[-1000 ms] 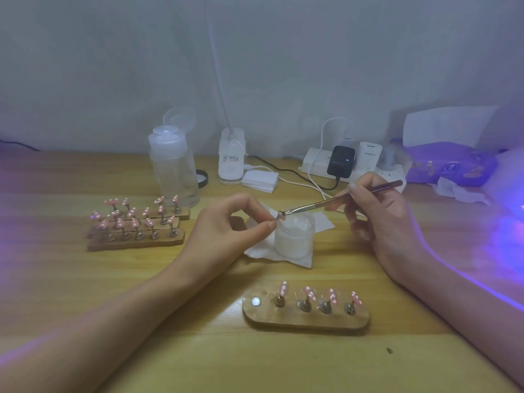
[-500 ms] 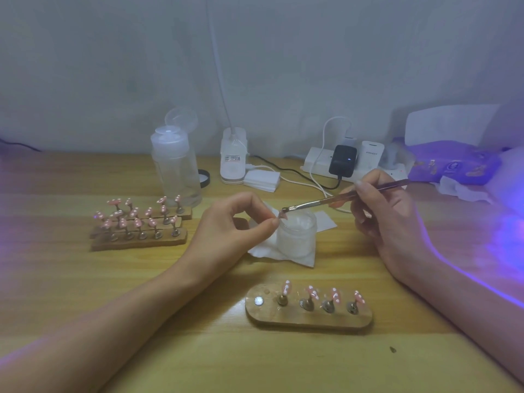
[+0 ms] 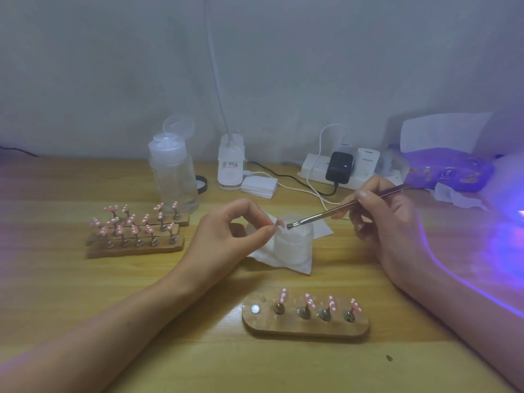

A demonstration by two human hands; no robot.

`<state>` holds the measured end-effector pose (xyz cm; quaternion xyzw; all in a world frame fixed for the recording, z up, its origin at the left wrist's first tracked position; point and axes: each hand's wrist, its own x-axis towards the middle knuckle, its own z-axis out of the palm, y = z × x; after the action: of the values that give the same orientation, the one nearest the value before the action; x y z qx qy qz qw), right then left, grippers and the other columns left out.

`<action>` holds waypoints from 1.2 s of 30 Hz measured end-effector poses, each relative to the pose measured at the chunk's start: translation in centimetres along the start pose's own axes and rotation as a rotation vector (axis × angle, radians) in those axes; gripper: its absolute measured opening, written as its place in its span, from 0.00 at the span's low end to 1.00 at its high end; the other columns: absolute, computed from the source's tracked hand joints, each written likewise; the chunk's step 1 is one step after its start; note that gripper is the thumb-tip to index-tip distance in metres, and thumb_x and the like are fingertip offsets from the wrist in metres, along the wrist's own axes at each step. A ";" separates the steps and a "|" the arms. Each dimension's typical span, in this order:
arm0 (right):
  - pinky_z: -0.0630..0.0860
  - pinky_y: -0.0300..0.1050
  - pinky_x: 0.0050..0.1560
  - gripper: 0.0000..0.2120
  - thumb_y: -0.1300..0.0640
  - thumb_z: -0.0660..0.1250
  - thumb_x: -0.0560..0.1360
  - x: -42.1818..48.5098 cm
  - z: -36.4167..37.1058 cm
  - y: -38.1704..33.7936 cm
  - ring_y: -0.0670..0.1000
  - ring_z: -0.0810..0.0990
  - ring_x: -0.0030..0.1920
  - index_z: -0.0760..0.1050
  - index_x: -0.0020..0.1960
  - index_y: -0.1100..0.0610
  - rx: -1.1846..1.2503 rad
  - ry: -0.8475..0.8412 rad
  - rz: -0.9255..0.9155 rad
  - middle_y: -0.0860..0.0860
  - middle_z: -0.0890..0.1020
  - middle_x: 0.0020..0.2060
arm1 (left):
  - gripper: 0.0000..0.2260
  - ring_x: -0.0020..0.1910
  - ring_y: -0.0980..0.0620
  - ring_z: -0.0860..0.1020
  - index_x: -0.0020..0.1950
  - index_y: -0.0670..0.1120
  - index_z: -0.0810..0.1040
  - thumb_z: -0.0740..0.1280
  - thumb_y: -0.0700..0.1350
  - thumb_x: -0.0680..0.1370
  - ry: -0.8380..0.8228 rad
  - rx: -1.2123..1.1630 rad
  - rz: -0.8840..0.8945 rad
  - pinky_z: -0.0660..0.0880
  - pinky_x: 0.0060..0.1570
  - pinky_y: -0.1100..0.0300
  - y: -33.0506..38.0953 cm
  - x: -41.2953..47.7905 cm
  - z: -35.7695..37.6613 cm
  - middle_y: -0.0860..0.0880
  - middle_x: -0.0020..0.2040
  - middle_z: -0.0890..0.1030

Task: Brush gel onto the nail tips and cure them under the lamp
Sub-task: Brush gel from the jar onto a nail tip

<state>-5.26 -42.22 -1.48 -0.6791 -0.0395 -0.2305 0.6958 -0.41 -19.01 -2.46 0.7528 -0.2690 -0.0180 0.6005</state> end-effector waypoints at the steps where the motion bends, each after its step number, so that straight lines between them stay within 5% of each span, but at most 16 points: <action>1: 0.63 0.36 0.24 0.13 0.58 0.62 0.80 0.1 0.0 -0.4 0.45 0.70 0.27 0.68 0.37 0.51 0.002 0.004 -0.032 0.54 0.83 0.33 | 0.08 0.26 0.59 0.67 0.38 0.48 0.80 0.74 0.40 0.76 -0.002 0.000 0.005 0.63 0.27 0.72 0.0 0.0 0.0 0.54 0.36 0.83; 8: 0.65 0.28 0.29 0.10 0.55 0.63 0.79 0.8 0.0 -2.2 0.41 0.71 0.25 0.69 0.40 0.53 -0.329 -0.189 -0.208 0.51 0.76 0.28 | 0.05 0.27 0.56 0.68 0.40 0.48 0.81 0.74 0.44 0.75 0.007 -0.051 -0.042 0.64 0.25 0.63 -0.3 0.2 -0.2 0.47 0.47 0.86; 12: 0.70 0.45 0.34 0.08 0.53 0.64 0.78 0.2 0.8 -1.7 0.45 0.77 0.35 0.71 0.40 0.51 -0.510 -0.248 -0.218 0.50 0.79 0.32 | 0.03 0.27 0.57 0.69 0.42 0.47 0.82 0.75 0.43 0.75 0.009 -0.072 -0.033 0.67 0.26 0.66 -0.4 0.3 -0.2 0.49 0.46 0.86; 14: 0.70 0.44 0.36 0.08 0.53 0.64 0.78 -0.1 1.1 -1.5 0.46 0.77 0.38 0.71 0.40 0.51 -0.526 -0.272 -0.212 0.48 0.80 0.33 | 0.03 0.26 0.58 0.70 0.42 0.46 0.82 0.75 0.42 0.74 0.016 -0.071 -0.031 0.67 0.26 0.68 -0.4 0.3 -0.2 0.50 0.45 0.85; 18: 0.67 0.29 0.32 0.09 0.56 0.64 0.79 0.0 1.3 -1.5 0.42 0.74 0.30 0.71 0.39 0.50 -0.392 -0.275 -0.154 0.50 0.80 0.31 | 0.03 0.26 0.58 0.70 0.42 0.45 0.83 0.75 0.42 0.74 0.024 -0.056 -0.029 0.68 0.27 0.68 -0.4 0.3 -0.1 0.49 0.44 0.84; 22: 0.63 0.35 0.23 0.10 0.53 0.63 0.78 0.2 0.7 -1.3 0.47 0.67 0.25 0.71 0.37 0.49 -0.195 -0.107 -0.097 0.51 0.78 0.28 | 0.03 0.26 0.57 0.70 0.42 0.46 0.83 0.75 0.42 0.74 0.031 -0.038 -0.021 0.68 0.27 0.68 -0.3 0.3 -0.1 0.50 0.43 0.84; 28: 0.63 0.33 0.22 0.16 0.59 0.61 0.81 -0.3 0.2 -0.2 0.45 0.72 0.27 0.71 0.35 0.47 -0.031 0.044 -0.028 0.49 0.77 0.27 | 0.03 0.23 0.61 0.69 0.43 0.45 0.82 0.74 0.40 0.75 0.032 -0.027 -0.003 0.65 0.25 0.72 -0.3 0.2 0.0 0.60 0.30 0.79; 36: 0.63 0.33 0.21 0.18 0.58 0.61 0.82 -0.2 -0.1 0.3 0.44 0.71 0.25 0.72 0.33 0.50 0.170 0.145 0.209 0.49 0.76 0.26 | 0.03 0.24 0.61 0.69 0.42 0.46 0.82 0.74 0.41 0.74 0.029 -0.009 0.022 0.65 0.26 0.72 -0.2 0.2 0.0 0.58 0.33 0.81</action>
<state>-5.36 -42.28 -1.88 -0.5998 0.0624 -0.2014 0.7719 -0.19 -19.08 -2.55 0.7473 -0.2684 -0.0016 0.6078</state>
